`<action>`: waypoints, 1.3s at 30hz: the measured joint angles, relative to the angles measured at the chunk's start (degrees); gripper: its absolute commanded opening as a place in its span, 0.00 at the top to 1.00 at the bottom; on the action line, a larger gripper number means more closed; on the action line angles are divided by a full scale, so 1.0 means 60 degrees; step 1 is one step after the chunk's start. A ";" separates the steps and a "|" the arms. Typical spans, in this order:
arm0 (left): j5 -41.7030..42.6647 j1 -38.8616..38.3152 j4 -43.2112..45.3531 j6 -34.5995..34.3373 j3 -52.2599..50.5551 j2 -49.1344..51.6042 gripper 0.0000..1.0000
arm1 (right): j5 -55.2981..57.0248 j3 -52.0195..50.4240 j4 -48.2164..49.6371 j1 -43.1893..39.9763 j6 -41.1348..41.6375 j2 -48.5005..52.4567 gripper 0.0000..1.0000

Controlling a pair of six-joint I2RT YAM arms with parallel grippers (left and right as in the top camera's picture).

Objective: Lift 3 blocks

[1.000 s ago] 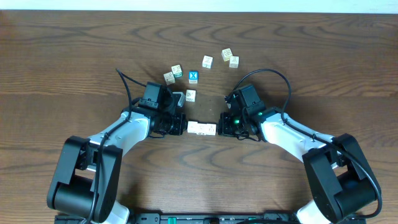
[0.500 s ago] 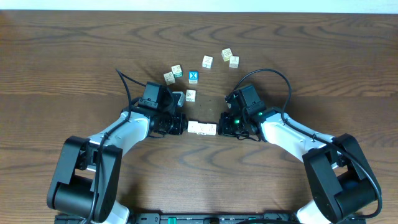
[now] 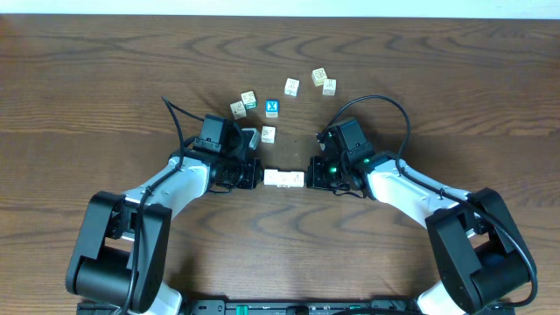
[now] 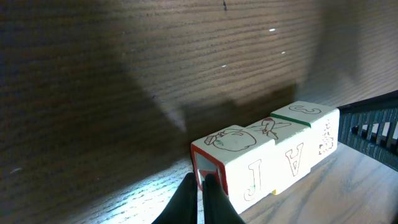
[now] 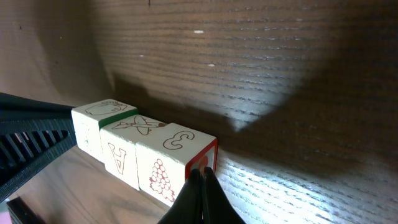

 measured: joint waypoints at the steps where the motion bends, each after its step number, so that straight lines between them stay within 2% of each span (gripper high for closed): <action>1: 0.0000 0.0000 0.0000 0.0000 0.0000 0.0000 0.93 | 0.0000 -0.0004 0.0011 0.0004 0.0000 0.0000 0.99; 39: -0.0310 -0.0211 -0.0200 -0.0073 0.0000 0.0000 0.93 | 0.0397 -0.0011 0.0189 0.0175 0.0000 -0.0036 0.99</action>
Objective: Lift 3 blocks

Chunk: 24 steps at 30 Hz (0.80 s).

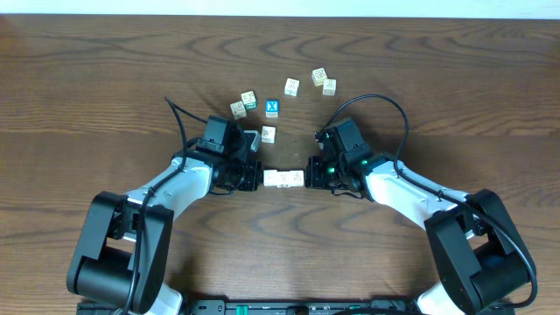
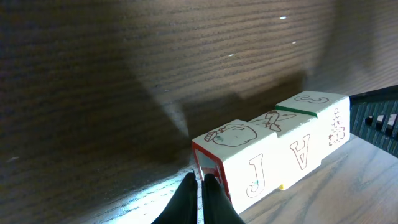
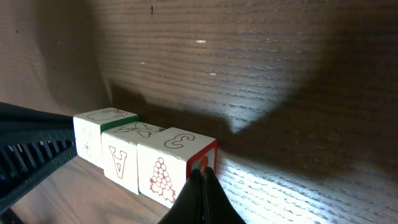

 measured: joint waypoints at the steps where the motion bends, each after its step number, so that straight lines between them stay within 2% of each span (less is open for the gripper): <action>1: 0.0000 -0.0007 0.0004 -0.0004 0.0000 0.0000 0.93 | 0.0033 0.0000 -0.0004 0.0000 0.0000 -0.0007 0.99; 24: -0.0018 -0.0117 -0.0113 -0.0237 0.0000 -0.0004 0.93 | 0.0157 -0.0036 -0.0015 0.0000 -0.0033 -0.0481 0.99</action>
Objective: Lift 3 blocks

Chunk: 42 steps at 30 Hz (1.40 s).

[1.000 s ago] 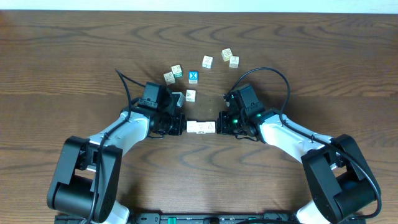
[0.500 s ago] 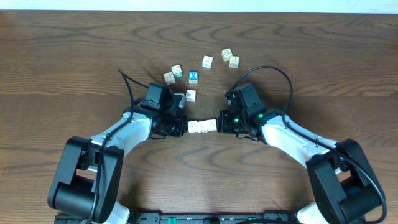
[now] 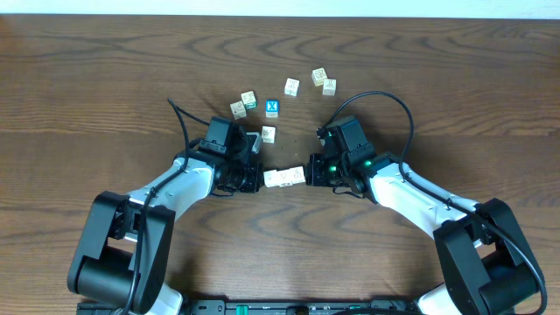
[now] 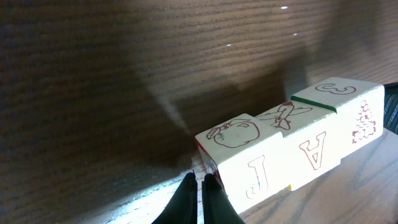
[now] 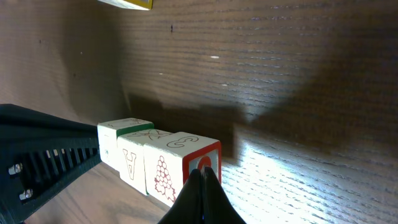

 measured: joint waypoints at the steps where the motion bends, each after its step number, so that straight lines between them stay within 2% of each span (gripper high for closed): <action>1: 0.0004 0.0000 0.0000 -0.0004 0.0000 0.0000 0.93 | -0.0004 0.0000 -0.0022 0.0000 -0.0015 0.0000 0.99; 42: -0.0033 -0.0069 -0.0637 -0.0222 0.0401 0.0000 0.93 | -0.0084 -0.0004 -0.0430 0.0004 -0.0397 -0.0007 0.99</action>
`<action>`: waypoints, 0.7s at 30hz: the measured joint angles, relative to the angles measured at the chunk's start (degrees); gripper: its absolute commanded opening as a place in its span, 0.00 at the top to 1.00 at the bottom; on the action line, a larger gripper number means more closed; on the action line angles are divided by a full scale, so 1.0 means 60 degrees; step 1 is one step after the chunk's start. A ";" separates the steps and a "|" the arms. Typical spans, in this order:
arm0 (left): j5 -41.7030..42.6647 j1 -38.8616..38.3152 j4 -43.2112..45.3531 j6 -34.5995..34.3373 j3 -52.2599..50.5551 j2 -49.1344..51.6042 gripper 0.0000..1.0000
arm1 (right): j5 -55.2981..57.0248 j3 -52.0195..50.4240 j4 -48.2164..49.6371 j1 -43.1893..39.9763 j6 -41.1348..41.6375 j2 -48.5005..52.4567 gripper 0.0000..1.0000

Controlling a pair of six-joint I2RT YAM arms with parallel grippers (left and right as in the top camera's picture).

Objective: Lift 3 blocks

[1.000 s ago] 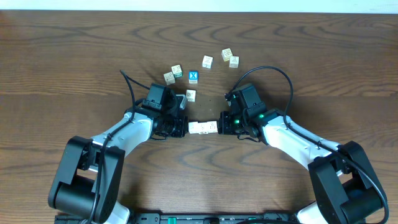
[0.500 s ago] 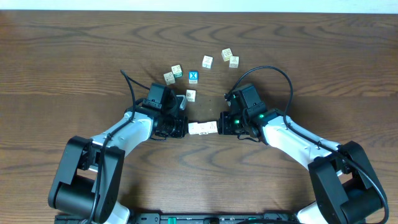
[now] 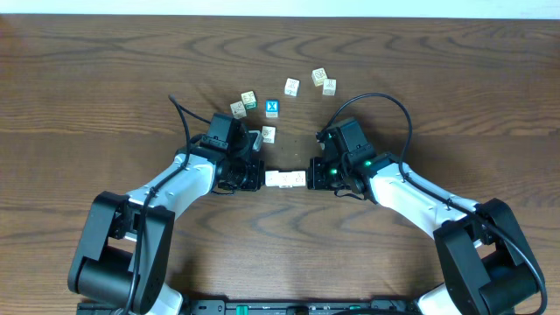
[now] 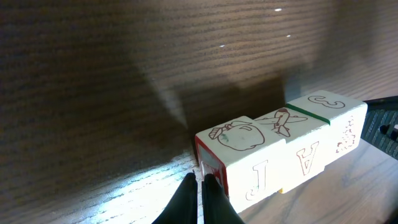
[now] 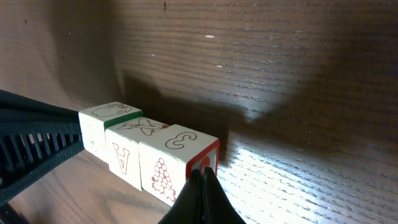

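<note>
Three white picture blocks (image 3: 285, 178) form one row, squeezed end to end between my two grippers. The left gripper (image 3: 260, 178) is shut, its tips (image 4: 200, 186) pressing the red-edged end of the J block (image 4: 239, 155). Beside it are the A block (image 4: 301, 146) and the 3 block (image 4: 333, 115). From the other side, my shut right gripper (image 3: 311, 178) pushes its tips (image 5: 201, 183) against the red end of the 3 block (image 5: 177, 155). The row seems to hang just off the wood, with its shadow behind it.
Several loose blocks lie behind the arms: a blue X block (image 3: 272, 108), one (image 3: 268, 134) close to the left wrist, a pair (image 3: 242, 103) to the left, and three at the back (image 3: 320, 76). The wooden table (image 3: 455, 79) extends all round.
The row was slanted, its right end further back, and now lies straight between the grippers. The right gripper has come slightly forward. Both grippers remain shut against the row's ends.
At the oldest moment the three-block row was pinched level between both shut grippers. It stood much the same a little later. Then it was skewed, the right end further back. Now it is level again, still pressed from both ends.
</note>
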 measured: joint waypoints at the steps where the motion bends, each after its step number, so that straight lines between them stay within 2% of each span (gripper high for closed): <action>1: 0.0000 0.0000 -0.0004 -0.0033 0.0000 0.0000 0.93 | -0.0007 0.0000 0.0000 -0.0004 0.0000 0.0000 0.99; 21: 0.0102 0.0000 -0.0011 -0.0510 0.0000 0.0000 0.93 | 0.0025 0.0000 -0.0022 0.0000 0.0000 0.0000 0.99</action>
